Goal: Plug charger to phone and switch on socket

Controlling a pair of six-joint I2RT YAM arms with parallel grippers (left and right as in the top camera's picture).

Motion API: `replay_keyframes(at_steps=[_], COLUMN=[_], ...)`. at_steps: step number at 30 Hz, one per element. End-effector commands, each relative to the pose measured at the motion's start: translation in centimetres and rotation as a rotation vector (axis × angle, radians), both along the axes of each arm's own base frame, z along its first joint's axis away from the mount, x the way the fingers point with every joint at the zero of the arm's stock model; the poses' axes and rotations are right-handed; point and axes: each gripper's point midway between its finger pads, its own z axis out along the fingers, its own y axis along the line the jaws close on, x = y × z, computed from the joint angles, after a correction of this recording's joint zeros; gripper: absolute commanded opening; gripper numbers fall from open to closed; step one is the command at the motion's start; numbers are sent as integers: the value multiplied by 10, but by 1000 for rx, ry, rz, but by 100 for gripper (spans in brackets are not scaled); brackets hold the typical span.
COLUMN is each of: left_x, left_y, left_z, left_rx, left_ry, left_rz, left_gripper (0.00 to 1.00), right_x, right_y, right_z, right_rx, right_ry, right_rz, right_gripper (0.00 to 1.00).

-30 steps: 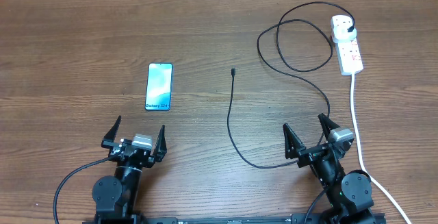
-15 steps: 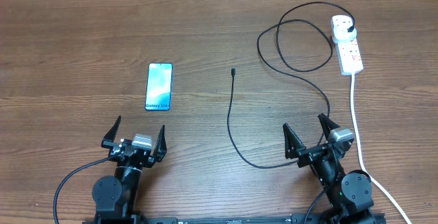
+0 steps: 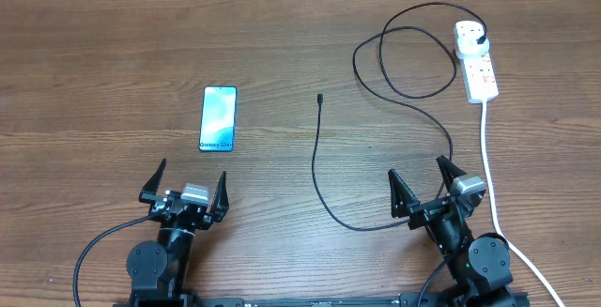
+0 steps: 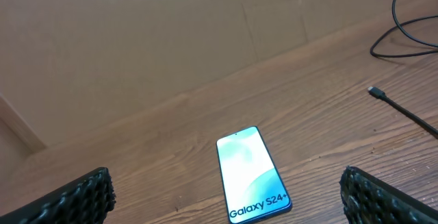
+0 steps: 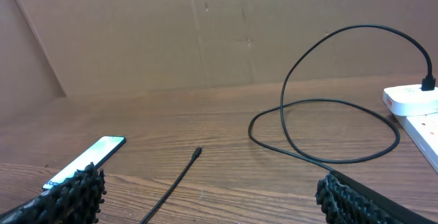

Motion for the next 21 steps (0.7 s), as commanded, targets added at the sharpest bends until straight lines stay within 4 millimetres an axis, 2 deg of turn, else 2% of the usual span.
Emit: replay_keyframes(at_steps=[1,9,13,21], left_x=[0,0,0,0], left_y=[3,3,1,-3], left_z=[0,0,10,11], left_rx=[-6,-6,-5,-31], left_ry=[-3,-3,-47,-46], left_rz=[17,16,1,-17], left_gripper=[100,100,100,100], right_x=[0,0,0,0], right_y=[1,1,1,1], right_z=[-1,-1,-1,-1], right_rx=[4,4,4,4], right_ry=[-5,-5,-5,-5], right_rz=[6,6,6,6], right_gripper=[100,100,100,100])
